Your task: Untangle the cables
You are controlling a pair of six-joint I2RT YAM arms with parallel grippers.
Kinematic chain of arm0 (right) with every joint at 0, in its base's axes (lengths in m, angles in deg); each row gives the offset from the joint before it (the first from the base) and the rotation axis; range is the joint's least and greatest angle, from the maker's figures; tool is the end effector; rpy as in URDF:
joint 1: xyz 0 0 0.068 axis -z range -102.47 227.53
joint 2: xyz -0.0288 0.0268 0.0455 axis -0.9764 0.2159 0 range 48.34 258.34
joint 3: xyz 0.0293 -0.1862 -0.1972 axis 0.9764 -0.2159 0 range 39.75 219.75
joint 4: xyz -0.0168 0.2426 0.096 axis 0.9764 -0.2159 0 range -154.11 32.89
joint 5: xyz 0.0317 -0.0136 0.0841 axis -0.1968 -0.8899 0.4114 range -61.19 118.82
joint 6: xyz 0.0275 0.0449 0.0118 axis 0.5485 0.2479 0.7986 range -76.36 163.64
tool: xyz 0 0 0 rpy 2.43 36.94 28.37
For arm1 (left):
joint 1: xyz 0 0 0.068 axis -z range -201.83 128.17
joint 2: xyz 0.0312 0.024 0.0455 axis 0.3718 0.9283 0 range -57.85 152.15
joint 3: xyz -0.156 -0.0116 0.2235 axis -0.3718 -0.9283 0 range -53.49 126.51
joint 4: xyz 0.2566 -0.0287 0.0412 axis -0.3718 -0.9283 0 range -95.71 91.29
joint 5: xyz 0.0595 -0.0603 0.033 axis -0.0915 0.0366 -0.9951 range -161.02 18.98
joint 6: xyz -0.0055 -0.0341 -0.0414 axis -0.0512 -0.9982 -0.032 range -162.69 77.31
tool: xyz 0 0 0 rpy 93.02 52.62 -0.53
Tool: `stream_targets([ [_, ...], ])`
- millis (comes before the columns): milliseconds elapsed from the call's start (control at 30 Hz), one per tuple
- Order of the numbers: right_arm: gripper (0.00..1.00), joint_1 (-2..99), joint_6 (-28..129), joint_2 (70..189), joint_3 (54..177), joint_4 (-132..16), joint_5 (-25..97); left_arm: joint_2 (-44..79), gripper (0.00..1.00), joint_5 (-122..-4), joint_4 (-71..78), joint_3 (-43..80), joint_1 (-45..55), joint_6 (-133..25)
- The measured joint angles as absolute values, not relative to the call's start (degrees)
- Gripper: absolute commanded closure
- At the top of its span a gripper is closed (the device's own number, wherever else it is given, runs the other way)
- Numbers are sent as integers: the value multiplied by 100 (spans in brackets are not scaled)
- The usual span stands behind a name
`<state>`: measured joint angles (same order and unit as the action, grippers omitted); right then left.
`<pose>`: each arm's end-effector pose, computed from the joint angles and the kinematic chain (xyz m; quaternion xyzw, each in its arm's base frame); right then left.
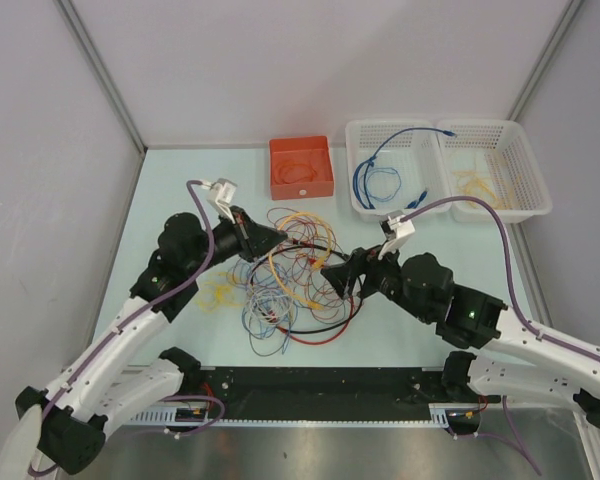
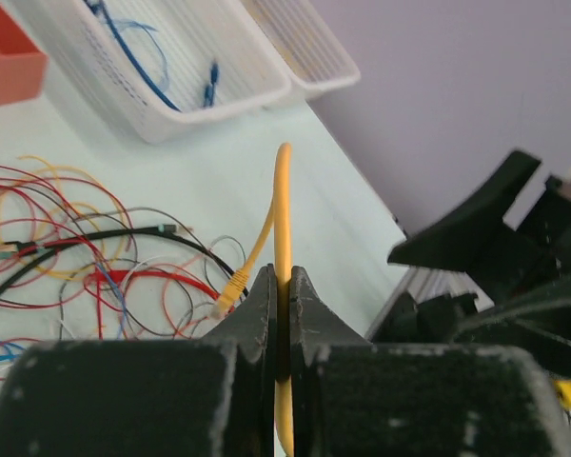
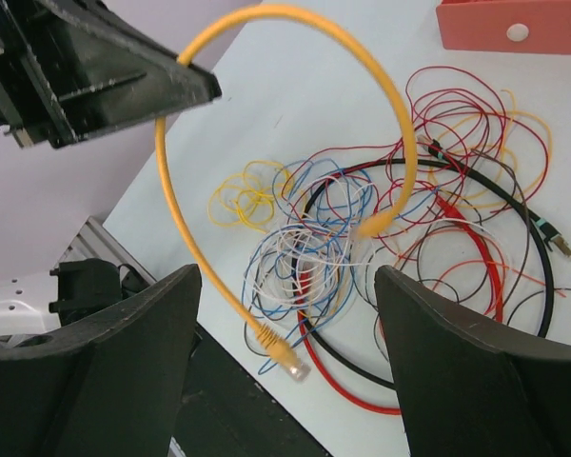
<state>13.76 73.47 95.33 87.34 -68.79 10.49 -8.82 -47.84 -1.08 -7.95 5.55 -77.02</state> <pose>0.0940 0.1655 0.3484 -0.1257 0.7585 0.3733 0.5191 0.1724 -0.1050 0.3469 0.0903 0.7341 -0.4646 0.4869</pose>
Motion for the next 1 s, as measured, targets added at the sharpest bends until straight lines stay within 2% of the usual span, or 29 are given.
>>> stream_targets([
  [167,21,1464,7239,9557,8800,-6875,1110,-917,99,-4658,-292,-795,854,-7457],
  [200,21,1485,7222,9539,8802,-6877,1108,-950,93,-4660,-322,-795,876,-7409],
  [233,21,1512,7200,9491,8802,-6896,1106,-978,68,-4664,-351,-795,894,-7383],
  [267,21,1536,7196,9467,8802,-6899,1106,-989,55,-4669,-388,-798,911,-7354],
  [300,21,1577,7183,9419,8802,-6903,1106,-984,38,-4680,-423,-798,937,-7284],
  [467,21,1767,7161,9233,8824,-6962,1106,-790,2,-5154,-932,-835,1058,-7162],
  [600,21,1820,7163,9203,8832,-7065,1084,-799,1,-5897,-1371,-861,1069,-7112],
  [733,21,1844,7163,9207,8835,-7253,1058,-786,4,-6546,-1701,-913,1069,-7125],
  [1000,21,1879,7170,9443,8835,-7362,1047,-219,11,-6944,-1695,-1294,1069,-7251],
])
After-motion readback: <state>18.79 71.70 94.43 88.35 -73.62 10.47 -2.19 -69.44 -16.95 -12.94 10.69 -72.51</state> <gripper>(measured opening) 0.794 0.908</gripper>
